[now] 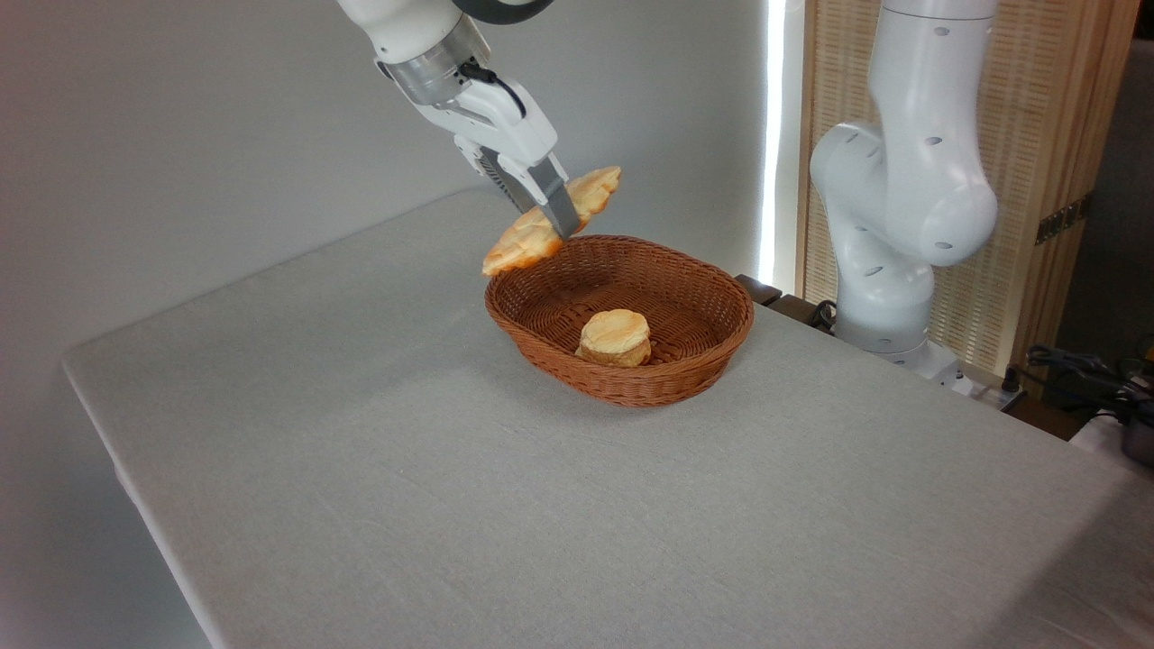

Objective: Put bread into the basket

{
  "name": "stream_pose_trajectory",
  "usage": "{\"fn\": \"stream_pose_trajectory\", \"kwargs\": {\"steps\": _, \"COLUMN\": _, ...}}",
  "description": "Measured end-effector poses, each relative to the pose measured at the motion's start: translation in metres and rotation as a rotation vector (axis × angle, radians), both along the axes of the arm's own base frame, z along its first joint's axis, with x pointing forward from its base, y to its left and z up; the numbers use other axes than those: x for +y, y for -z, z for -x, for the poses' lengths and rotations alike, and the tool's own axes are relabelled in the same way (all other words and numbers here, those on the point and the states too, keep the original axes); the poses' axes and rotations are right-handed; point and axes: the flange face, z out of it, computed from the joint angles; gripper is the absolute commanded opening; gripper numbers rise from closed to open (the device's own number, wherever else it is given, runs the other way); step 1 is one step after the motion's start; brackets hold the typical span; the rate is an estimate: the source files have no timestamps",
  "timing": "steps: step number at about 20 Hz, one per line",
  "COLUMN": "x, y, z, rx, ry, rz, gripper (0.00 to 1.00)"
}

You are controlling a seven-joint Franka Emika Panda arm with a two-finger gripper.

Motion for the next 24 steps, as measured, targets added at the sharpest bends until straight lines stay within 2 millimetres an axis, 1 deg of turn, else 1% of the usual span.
{"fn": "stream_pose_trajectory", "kwargs": {"steps": 3, "x": -0.009, "y": 0.011, "z": 0.013, "rx": 0.054, "ry": 0.006, "rz": -0.037, "gripper": 1.00}}
{"fn": "stream_pose_trajectory", "kwargs": {"steps": 7, "x": -0.017, "y": 0.016, "z": 0.019, "rx": 0.070, "ry": 0.027, "rz": -0.046, "gripper": 1.00}}
{"fn": "stream_pose_trajectory", "kwargs": {"steps": 13, "x": -0.018, "y": 0.015, "z": 0.019, "rx": 0.067, "ry": 0.040, "rz": -0.039, "gripper": 1.00}}
{"fn": "stream_pose_trajectory", "kwargs": {"steps": 16, "x": -0.016, "y": 0.012, "z": 0.010, "rx": 0.016, "ry": 0.052, "rz": -0.002, "gripper": 1.00}}
{"fn": "stream_pose_trajectory", "kwargs": {"steps": 18, "x": -0.007, "y": 0.009, "z": -0.008, "rx": -0.070, "ry": 0.023, "rz": 0.018, "gripper": 1.00}}
{"fn": "stream_pose_trajectory", "kwargs": {"steps": 19, "x": 0.002, "y": 0.006, "z": -0.019, "rx": -0.119, "ry": -0.002, "rz": 0.026, "gripper": 1.00}}
{"fn": "stream_pose_trajectory", "kwargs": {"steps": 22, "x": 0.041, "y": -0.002, "z": -0.053, "rx": -0.267, "ry": -0.056, "rz": 0.063, "gripper": 1.00}}
{"fn": "stream_pose_trajectory", "kwargs": {"steps": 24, "x": 0.064, "y": -0.005, "z": -0.069, "rx": -0.337, "ry": -0.064, "rz": 0.067, "gripper": 1.00}}
